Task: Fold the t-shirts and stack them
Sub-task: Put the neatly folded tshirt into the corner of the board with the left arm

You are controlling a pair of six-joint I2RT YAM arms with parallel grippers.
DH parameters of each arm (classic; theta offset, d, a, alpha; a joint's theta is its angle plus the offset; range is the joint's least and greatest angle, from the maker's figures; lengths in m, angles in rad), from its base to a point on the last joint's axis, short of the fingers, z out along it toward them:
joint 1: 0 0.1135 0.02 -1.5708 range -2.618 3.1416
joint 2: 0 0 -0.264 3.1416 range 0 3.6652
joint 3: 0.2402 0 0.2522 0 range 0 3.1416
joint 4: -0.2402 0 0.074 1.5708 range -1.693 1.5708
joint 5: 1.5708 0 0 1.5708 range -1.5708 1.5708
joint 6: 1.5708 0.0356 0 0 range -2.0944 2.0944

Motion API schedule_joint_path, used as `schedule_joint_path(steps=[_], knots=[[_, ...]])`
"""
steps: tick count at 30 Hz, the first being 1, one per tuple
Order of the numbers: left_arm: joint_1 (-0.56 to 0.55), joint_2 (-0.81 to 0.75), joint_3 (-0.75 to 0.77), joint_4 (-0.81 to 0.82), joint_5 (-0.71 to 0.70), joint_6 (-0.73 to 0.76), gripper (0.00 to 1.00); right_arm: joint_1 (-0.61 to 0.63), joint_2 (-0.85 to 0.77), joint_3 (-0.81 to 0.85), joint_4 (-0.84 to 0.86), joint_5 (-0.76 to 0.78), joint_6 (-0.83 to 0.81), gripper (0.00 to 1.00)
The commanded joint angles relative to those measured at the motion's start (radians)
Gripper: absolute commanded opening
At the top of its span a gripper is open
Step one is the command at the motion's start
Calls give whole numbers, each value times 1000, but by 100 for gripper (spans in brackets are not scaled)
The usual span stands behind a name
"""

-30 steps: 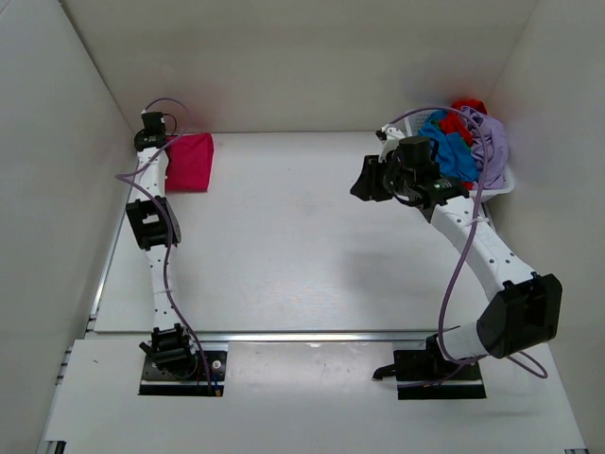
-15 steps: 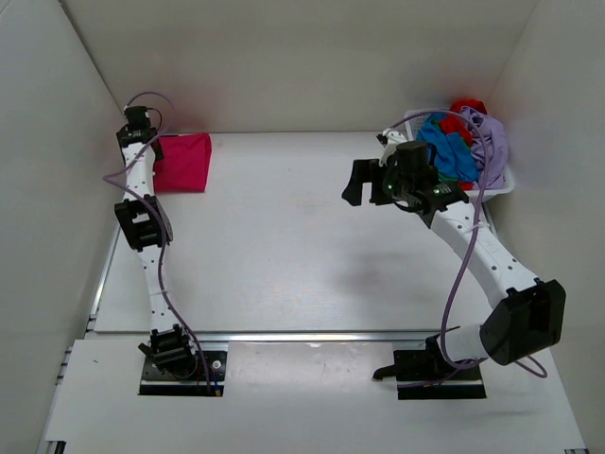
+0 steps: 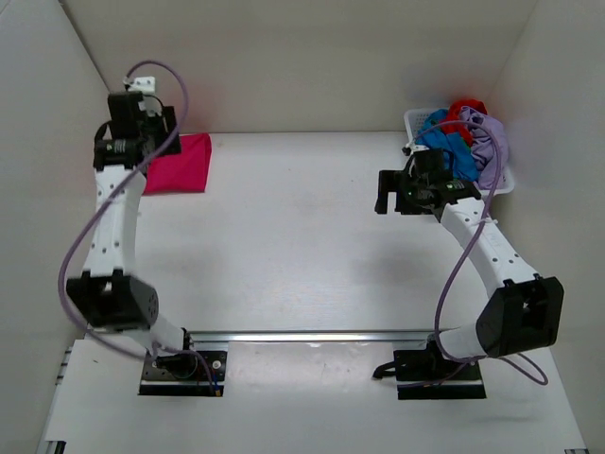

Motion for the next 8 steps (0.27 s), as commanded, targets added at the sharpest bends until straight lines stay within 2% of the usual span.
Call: schedule_joint_path(steps=[1,6,8], knots=[[-84,-181,-211,-34,59,-40,79,-42,5,30,-73,64,-27,99],[-78,-380,-417,-46,111,-68,80,-56,-41,12,-68,71,-101,99],[-90,-441,-463,-37,105,-63,81,-53,-27,42,-88,133,-116,99]])
